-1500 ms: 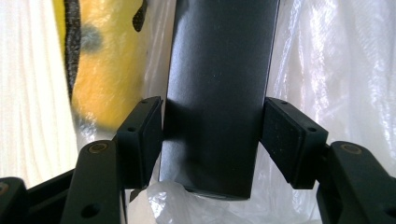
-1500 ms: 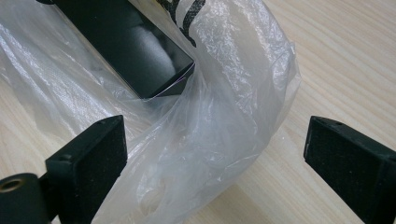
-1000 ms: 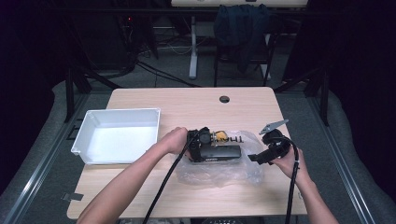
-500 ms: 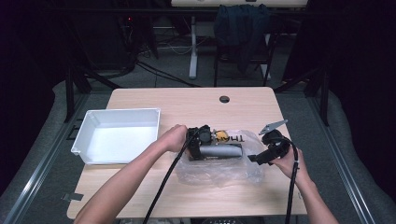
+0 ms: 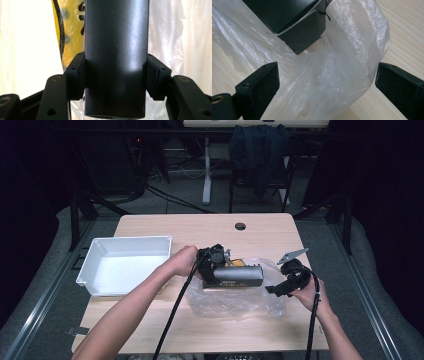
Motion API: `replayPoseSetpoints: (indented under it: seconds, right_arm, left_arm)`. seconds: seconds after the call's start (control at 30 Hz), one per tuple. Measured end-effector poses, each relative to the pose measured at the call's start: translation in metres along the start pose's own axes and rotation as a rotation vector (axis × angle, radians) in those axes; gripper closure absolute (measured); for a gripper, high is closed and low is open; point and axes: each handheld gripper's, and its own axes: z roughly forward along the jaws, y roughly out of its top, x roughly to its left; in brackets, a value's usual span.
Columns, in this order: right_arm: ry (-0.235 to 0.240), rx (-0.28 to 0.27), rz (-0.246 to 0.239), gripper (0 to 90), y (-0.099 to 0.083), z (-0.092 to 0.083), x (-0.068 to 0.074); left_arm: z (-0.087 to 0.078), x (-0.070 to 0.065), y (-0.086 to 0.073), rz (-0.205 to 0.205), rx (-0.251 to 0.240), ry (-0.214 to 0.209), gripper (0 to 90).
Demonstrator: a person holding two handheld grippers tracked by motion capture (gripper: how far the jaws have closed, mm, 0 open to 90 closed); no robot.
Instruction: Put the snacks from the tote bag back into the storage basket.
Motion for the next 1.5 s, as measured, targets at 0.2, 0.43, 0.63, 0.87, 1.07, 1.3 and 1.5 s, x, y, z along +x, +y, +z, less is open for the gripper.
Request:
replayPoseSetpoints:
  seconds: [0.2, 0.43, 0.63, 0.87, 1.07, 1.3, 1.5]
  right_arm:
    - [-0.007, -0.015, 0.004, 4.6, -0.001, -0.004, -0.001]
    - [-0.001, -0.033, 0.009, 4.4, -0.001, -0.009, -0.003]
    - [0.011, -0.045, 0.009, 4.1, 0.0, -0.013, -0.002]
    - [0.009, -0.054, 0.019, 4.1, 0.0, -0.012, -0.003]
    - [0.007, -0.042, 0.014, 4.1, 0.0, -0.012, -0.004]
    - [-0.009, -0.044, 0.021, 4.2, -0.003, -0.014, -0.003]
    - [-0.008, -0.038, 0.017, 4.2, -0.003, -0.014, -0.002]
  left_arm:
    - [-0.01, 0.001, -0.004, 0.009, -0.013, -0.032, 43.9]
    - [-0.02, 0.002, -0.014, 0.008, -0.008, -0.034, 43.9]
    - [-0.032, 0.004, -0.026, 0.006, -0.013, -0.031, 43.9]
    - [-0.045, 0.004, -0.042, -0.011, -0.012, -0.03, 43.9]
    - [-0.058, 0.005, -0.057, -0.016, -0.018, -0.03, 43.9]
    - [-0.071, 0.007, -0.076, -0.029, -0.034, -0.018, 43.9]
    - [-0.084, 0.006, -0.094, -0.048, -0.036, -0.011, 43.9]
